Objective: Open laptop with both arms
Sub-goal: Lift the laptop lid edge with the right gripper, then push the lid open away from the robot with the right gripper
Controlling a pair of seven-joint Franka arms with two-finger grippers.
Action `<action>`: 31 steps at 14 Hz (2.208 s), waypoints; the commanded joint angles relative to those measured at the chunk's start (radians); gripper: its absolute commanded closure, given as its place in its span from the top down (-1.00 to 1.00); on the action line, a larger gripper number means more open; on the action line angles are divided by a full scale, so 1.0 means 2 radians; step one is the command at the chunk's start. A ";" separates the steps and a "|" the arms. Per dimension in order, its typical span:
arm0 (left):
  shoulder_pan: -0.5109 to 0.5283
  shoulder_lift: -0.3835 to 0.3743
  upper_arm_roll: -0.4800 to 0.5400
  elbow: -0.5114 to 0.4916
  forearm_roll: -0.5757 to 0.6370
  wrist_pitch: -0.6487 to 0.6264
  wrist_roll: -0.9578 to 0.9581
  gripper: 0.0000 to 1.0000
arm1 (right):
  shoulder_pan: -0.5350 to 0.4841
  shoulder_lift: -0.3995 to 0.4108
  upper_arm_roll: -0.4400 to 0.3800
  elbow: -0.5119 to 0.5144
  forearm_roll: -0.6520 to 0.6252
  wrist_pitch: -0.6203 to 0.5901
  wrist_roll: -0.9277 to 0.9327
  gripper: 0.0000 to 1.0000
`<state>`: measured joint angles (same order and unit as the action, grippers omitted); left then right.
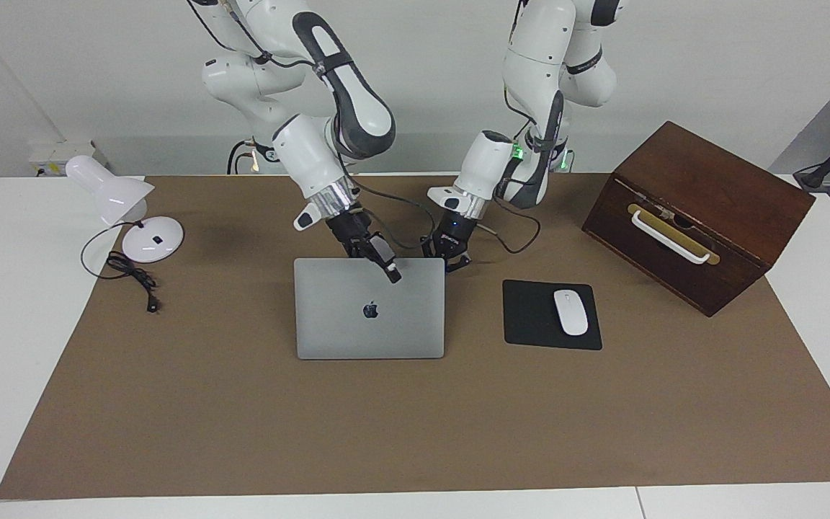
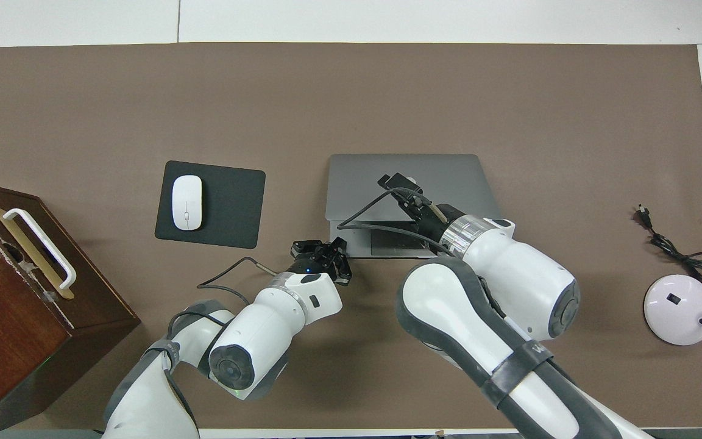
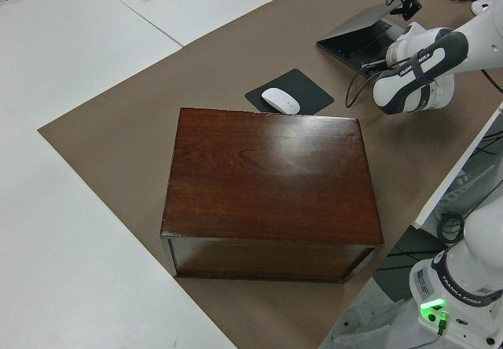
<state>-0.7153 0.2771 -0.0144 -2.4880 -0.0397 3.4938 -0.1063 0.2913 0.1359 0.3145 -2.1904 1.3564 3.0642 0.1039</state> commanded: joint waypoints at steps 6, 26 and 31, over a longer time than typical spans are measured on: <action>-0.003 0.034 0.008 0.015 -0.002 0.005 0.011 -1.00 | -0.008 0.029 0.002 0.034 0.004 0.005 -0.017 1.00; -0.002 0.041 0.006 0.021 -0.002 0.005 0.011 -1.00 | -0.025 0.066 0.000 0.120 -0.007 0.007 -0.017 1.00; -0.002 0.041 0.006 0.021 -0.002 0.005 0.012 -1.00 | -0.029 0.073 0.000 0.137 -0.012 0.005 -0.017 1.00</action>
<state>-0.7153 0.2779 -0.0145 -2.4879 -0.0396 3.4952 -0.1021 0.2507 0.2599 0.3051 -1.9553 1.3480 3.0642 0.0951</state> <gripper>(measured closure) 0.991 0.000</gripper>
